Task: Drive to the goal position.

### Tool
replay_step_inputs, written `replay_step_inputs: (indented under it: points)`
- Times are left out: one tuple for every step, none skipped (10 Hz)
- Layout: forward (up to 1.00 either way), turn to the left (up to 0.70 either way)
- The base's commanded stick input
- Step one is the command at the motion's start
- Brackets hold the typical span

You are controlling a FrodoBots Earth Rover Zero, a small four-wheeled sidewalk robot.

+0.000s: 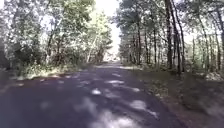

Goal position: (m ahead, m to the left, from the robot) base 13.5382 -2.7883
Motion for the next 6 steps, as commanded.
replay_step_inputs:
  points:
    - [0.45, 0.00]
    - [0.45, 0.00]
    - [0.45, 0.00]
    - [0.45, 0.00]
    - [0.45, 0.00]
    - [0.45, 0.00]
